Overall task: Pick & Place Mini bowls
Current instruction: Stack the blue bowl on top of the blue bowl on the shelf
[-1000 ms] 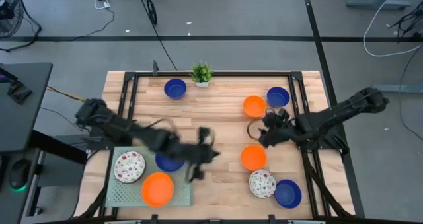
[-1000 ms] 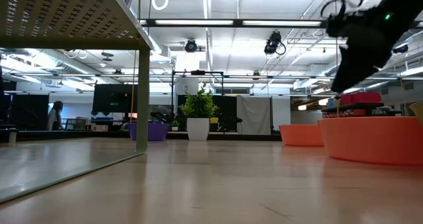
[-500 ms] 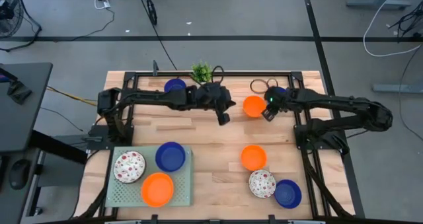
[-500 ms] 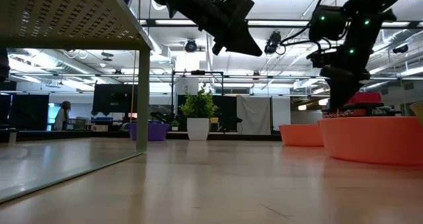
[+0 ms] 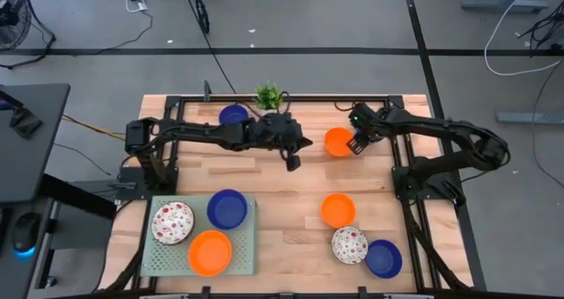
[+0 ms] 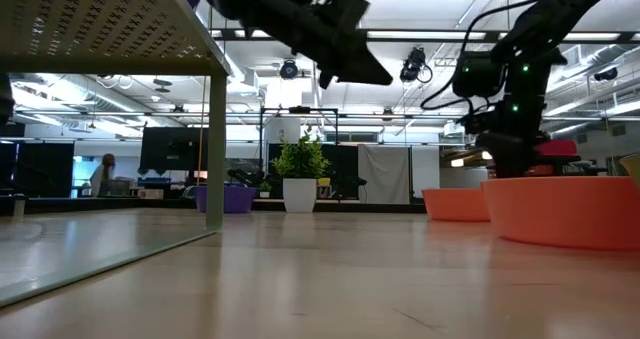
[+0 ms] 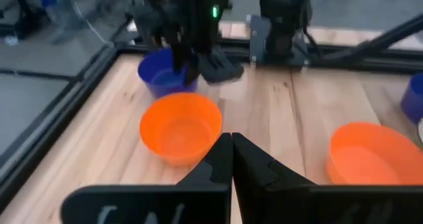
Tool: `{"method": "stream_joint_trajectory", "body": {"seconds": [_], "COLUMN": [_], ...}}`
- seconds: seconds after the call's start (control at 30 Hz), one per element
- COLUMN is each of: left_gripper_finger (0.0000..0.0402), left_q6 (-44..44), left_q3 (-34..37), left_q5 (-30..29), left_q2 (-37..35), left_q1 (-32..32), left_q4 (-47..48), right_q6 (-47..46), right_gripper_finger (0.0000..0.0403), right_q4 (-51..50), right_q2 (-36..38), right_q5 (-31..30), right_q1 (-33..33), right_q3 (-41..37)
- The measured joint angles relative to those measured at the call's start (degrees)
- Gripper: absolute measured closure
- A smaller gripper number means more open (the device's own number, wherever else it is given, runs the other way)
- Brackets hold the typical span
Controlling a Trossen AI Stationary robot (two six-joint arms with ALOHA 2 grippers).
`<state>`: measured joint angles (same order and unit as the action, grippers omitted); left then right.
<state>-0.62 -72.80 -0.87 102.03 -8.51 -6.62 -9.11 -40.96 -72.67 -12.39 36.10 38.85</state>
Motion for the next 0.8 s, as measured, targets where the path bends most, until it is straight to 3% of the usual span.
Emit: {"method": "stream_joint_trajectory", "body": {"seconds": [0.23,0.43,0.6,0.8], "left_gripper_finger": [0.0393,0.0387,0.0386,0.0386], "left_q6": [1.44,1.48,1.30,-0.11], "left_q3": [8.96,9.58,9.58,9.56], "left_q5": [-0.11,-0.11,-0.06,-1.91], "left_q2": [-5.63,-10.24,-16.07,-24.76], "left_q1": [-0.33,0.79,1.82,1.73], "left_q4": [-5.39,-4.87,0.26,11.79], "right_q6": [1.53,1.70,4.03,4.53], "right_gripper_finger": [0.0251,0.0319,0.0392,0.0394], "right_q4": [1.74,3.60,4.01,2.55], "right_q2": [-4.87,-5.83,-5.60,-2.47], "right_q5": [1.25,1.32,-0.38,-3.44], "right_q1": [0.03,0.04,-0.09,-2.54], "right_q3": [0.00,0.00,0.00,0.00]}}
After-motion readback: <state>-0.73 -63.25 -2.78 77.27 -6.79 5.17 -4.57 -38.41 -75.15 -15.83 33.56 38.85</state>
